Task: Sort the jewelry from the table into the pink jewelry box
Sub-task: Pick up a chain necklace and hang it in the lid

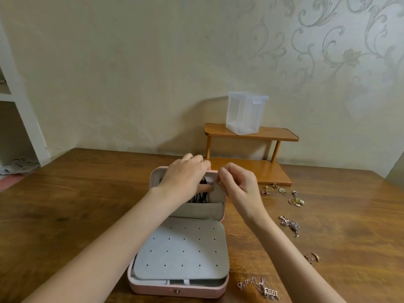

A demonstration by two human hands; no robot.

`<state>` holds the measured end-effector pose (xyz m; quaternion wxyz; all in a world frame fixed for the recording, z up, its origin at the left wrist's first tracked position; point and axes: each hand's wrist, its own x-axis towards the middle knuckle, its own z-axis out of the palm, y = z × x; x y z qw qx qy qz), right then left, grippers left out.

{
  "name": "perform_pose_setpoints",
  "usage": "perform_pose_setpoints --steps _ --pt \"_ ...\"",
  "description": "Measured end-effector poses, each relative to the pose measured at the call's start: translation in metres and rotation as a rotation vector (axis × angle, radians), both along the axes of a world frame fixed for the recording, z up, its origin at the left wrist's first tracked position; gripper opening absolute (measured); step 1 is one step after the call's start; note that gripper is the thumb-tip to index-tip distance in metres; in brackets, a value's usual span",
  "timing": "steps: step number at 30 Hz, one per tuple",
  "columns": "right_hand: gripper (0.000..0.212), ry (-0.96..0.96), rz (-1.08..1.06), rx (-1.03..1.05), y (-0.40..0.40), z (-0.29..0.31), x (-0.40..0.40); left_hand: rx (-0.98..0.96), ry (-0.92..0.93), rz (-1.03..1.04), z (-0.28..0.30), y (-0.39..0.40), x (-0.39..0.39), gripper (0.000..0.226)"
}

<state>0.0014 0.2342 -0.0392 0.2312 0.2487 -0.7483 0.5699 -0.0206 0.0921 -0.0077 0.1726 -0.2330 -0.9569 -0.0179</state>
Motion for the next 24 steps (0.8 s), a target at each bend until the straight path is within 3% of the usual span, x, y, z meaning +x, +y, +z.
perform_pose_setpoints --steps 4,7,19,24 --pt "0.028 -0.007 0.021 0.021 -0.014 -0.018 0.011 0.053 0.183 0.001 -0.023 0.002 0.007 0.046" --pt "0.029 -0.025 0.033 -0.035 -0.026 -0.019 0.015 0.105 0.288 0.004 -0.034 0.003 0.006 0.041" --pt "0.023 -0.208 0.123 -0.542 -0.023 0.031 0.015 0.112 0.34 0.034 -0.037 0.002 -0.002 0.036" --pt "0.025 -0.229 0.022 -0.543 0.005 0.043 0.006 0.239 0.258 -0.037 -0.034 0.0 -0.005 0.017"
